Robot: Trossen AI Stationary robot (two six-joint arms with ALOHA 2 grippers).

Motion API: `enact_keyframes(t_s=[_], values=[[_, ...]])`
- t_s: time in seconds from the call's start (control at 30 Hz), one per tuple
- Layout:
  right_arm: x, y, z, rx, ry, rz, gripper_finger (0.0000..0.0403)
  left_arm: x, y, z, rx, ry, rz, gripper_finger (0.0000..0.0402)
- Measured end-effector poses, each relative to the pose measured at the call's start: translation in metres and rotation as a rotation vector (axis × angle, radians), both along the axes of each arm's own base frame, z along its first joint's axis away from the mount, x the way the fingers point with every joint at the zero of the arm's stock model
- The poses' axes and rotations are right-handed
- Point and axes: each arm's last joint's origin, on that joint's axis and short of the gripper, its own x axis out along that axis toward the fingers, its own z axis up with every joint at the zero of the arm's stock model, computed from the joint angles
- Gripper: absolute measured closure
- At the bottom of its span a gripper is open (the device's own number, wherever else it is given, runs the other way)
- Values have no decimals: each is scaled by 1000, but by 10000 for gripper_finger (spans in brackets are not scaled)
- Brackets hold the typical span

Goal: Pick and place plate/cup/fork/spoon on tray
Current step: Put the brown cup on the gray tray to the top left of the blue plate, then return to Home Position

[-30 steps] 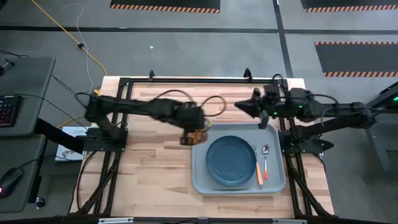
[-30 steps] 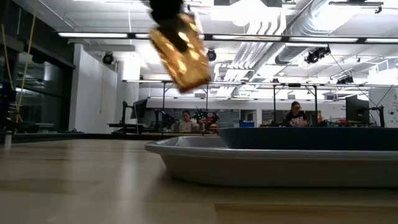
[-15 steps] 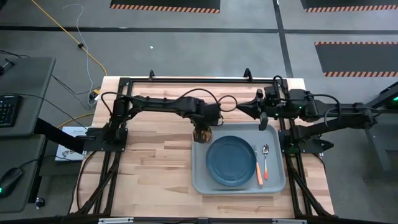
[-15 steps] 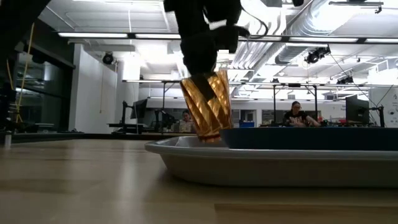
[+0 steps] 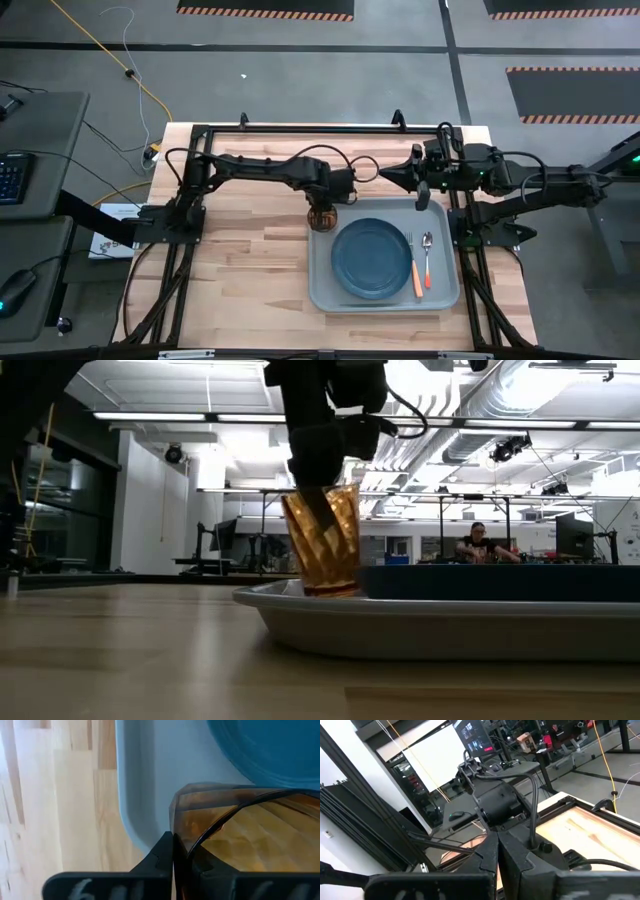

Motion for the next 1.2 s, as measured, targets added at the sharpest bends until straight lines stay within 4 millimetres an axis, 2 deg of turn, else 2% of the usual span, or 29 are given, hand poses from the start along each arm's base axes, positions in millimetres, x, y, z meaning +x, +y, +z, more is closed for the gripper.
enact_keyframes(t_s=[0.73,1.2], values=[[0,0,0,7,1,-1,402,8,-1,-2,13,-67,-24,368],[0,0,0,-2,1,-1,402,9,-1,-2,14,-70,-24,278]])
